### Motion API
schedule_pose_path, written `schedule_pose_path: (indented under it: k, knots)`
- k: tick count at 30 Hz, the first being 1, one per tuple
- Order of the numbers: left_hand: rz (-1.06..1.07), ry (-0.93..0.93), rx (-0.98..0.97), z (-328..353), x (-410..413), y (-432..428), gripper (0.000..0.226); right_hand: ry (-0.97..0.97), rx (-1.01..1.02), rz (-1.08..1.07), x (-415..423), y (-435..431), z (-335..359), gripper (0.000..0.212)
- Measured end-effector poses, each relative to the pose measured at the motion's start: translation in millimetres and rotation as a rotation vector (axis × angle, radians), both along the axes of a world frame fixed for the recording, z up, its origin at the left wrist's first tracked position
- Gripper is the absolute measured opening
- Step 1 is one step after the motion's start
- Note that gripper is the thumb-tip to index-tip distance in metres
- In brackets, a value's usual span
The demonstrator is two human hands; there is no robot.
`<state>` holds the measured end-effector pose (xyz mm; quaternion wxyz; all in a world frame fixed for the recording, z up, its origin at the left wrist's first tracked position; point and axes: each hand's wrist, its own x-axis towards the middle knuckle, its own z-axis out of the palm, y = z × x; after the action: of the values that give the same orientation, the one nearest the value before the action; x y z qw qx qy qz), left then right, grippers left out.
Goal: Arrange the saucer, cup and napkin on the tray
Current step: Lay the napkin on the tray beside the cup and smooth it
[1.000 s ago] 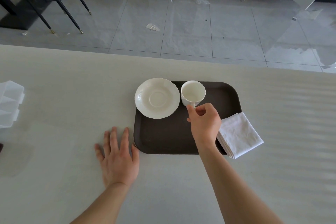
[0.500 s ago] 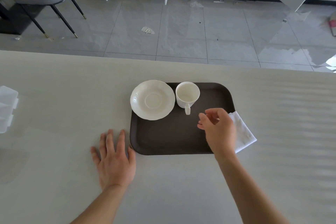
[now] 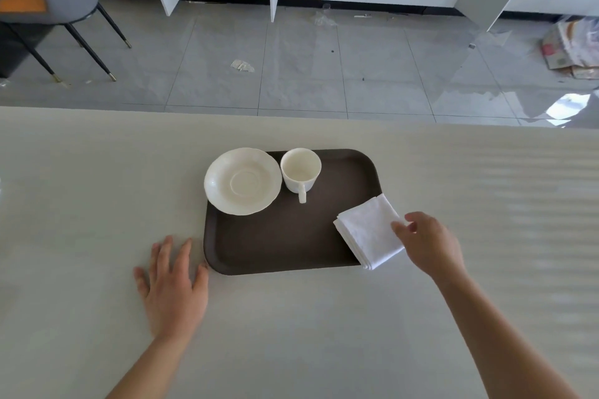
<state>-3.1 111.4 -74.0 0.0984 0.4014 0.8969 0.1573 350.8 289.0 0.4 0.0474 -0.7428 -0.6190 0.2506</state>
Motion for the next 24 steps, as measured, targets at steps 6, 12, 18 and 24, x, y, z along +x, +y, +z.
schedule_pose_path:
  k: [6,12,18,24]
  knots:
    - [-0.148,-0.099,0.229,29.5,38.0,16.4,0.057,0.176,-0.008,-0.075,-2.5,-5.7,3.2,0.016]
    - [-0.418,-0.026,0.253,28.1,103.7,34.5,0.045,0.489,0.052,-0.301,-31.8,-9.7,-3.1,0.013]
    - [-0.600,-0.060,0.262,34.4,138.8,57.3,0.041,0.353,0.080,-0.160,-48.4,-10.8,-2.7,0.009]
    - [-0.664,-0.073,0.136,39.2,152.9,83.1,0.043,0.101,0.189,0.084,-21.6,-19.4,-8.1,0.016]
